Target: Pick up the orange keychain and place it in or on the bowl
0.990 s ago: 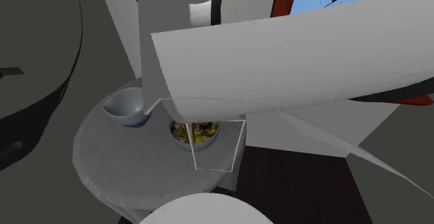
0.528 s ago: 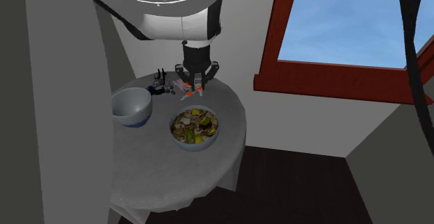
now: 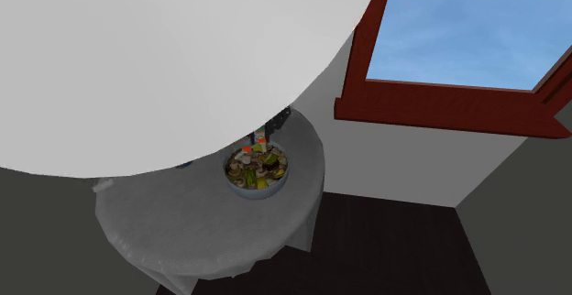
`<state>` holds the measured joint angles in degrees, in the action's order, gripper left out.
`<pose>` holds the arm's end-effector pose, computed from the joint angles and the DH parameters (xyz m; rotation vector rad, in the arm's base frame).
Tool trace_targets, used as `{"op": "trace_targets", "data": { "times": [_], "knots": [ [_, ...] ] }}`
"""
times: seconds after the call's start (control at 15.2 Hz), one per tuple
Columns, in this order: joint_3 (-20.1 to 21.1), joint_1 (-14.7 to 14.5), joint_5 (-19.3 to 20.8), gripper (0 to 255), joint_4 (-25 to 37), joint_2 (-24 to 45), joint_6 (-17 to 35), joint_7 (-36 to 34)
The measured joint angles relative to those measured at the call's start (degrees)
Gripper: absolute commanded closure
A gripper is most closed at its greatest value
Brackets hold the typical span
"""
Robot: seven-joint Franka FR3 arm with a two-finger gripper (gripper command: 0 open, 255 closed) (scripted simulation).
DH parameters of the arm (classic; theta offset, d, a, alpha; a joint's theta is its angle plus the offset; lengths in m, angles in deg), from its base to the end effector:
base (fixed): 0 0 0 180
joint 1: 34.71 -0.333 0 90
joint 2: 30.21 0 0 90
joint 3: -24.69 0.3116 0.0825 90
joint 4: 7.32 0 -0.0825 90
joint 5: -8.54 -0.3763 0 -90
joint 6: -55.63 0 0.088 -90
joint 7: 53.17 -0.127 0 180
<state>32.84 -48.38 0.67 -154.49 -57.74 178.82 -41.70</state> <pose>0.3627 0.1525 0.4099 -2.9900 -0.7558 -0.0857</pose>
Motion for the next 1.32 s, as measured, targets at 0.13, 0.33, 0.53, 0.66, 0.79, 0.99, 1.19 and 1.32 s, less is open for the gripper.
{"op": "trace_targets", "data": {
  "times": [0.13,0.33,0.53,0.66,0.79,0.99,1.19,1.32],
  "knots": [
    [0.02,-0.02,-0.10,255,-1.13,0.29,1.41,0.16],
    [0.27,-0.13,-0.32,255,-2.85,1.39,4.20,0.20],
    [0.42,-0.20,-0.51,255,-4.39,2.37,6.74,0.34],
    [0.50,-0.17,-0.57,255,-5.05,3.61,8.62,0.48],
    [0.75,-0.31,-0.75,255,-5.96,4.56,10.50,0.38],
    [0.77,-0.26,-0.79,255,-6.52,5.50,12.31,0.54],
    [0.74,-0.25,-0.77,255,-6.47,5.50,12.54,0.58],
    [0.69,-0.23,-0.75,255,-6.44,5.54,12.47,0.64]
  ]
}}
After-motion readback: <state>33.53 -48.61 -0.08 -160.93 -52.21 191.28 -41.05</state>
